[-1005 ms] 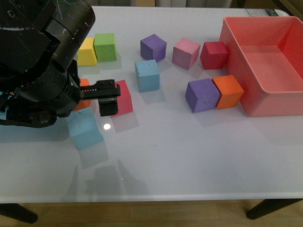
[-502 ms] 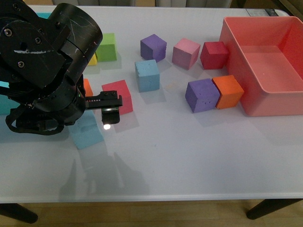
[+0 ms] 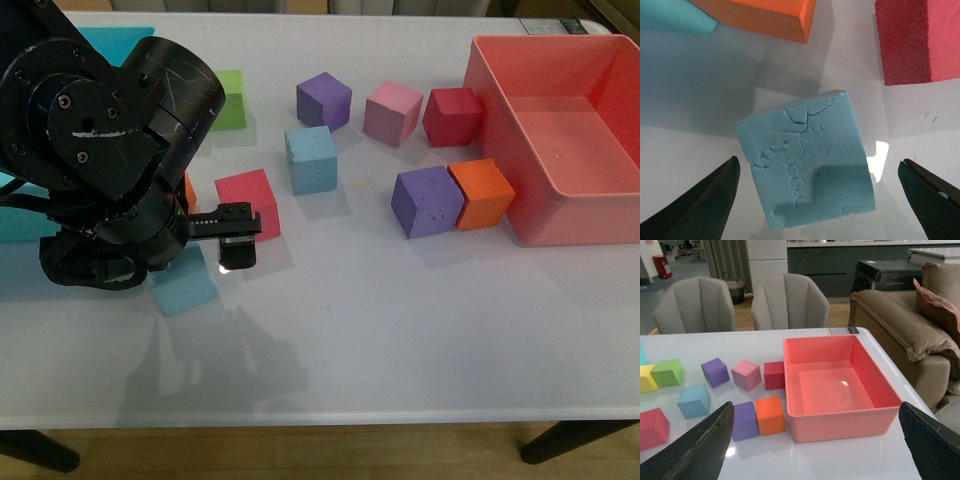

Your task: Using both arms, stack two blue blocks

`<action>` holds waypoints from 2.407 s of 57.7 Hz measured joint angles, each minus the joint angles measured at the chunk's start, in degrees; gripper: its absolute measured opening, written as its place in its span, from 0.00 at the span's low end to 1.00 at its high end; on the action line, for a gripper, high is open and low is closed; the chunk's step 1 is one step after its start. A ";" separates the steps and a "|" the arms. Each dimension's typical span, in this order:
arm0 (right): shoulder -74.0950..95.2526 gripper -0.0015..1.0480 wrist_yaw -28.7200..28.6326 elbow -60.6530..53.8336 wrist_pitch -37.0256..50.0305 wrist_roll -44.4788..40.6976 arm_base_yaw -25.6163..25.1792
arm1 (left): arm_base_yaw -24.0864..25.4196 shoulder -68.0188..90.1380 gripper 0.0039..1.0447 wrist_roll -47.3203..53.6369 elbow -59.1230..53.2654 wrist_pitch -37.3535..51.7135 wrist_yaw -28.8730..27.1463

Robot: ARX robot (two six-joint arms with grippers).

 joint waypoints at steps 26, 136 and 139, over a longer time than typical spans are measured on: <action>0.00 0.91 0.02 0.00 0.00 0.00 0.00 | -0.48 1.14 0.55 -0.42 0.44 -0.17 0.20; 0.00 0.91 0.00 0.00 0.00 0.02 0.00 | -6.71 13.68 0.38 28.13 49.24 -24.90 1.57; 0.00 0.91 0.00 0.00 0.00 0.00 0.00 | -6.71 14.71 0.38 28.33 50.86 -25.59 1.55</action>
